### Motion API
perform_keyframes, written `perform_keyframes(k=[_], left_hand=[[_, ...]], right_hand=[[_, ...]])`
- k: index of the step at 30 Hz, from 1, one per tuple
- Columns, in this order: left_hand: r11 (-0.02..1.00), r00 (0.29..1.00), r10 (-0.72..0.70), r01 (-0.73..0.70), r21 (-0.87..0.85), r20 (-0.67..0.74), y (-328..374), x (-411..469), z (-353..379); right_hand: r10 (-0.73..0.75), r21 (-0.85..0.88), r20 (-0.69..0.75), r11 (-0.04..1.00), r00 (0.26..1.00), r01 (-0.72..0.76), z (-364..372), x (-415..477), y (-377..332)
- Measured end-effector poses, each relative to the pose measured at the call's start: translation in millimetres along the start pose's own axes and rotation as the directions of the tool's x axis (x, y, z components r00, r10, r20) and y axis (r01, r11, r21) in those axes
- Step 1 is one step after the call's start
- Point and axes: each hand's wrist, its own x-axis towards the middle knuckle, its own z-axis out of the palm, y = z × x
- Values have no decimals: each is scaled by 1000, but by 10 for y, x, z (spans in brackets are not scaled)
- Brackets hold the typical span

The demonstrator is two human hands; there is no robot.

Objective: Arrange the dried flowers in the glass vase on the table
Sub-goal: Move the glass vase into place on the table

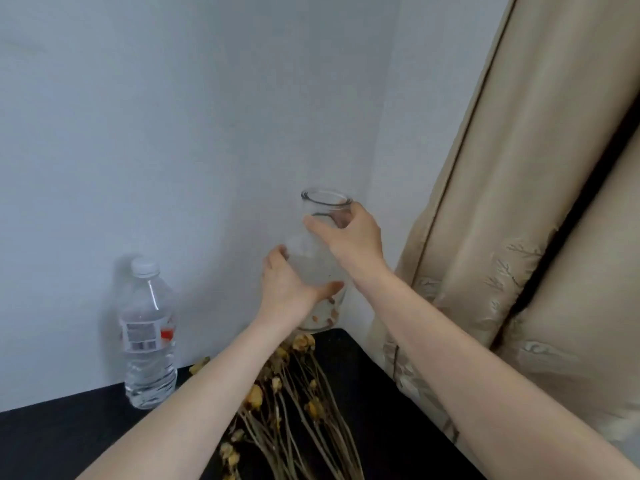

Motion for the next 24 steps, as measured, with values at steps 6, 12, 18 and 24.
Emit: perform_keyframes(k=[6,12,18,24], left_hand=[[996,993,13,-2,88,-117,183,-565,-908],[984,976,-75,105,145,-203,70,-1422,-1763],[972,946,-192,220,80,-262,-283,-2247,-2047],[968,936,-231,248,31,-264,-527,-2538,-2104]], right_hand=[[-67,46,85,997,994,64,211,-531,-686],[-132,108,251,988,959,107,514,-1393,-1093],[-132,193,442,980,887,50,764,-2166,-1005],[-145,193,511,980,847,52,925,-2465,-835]])
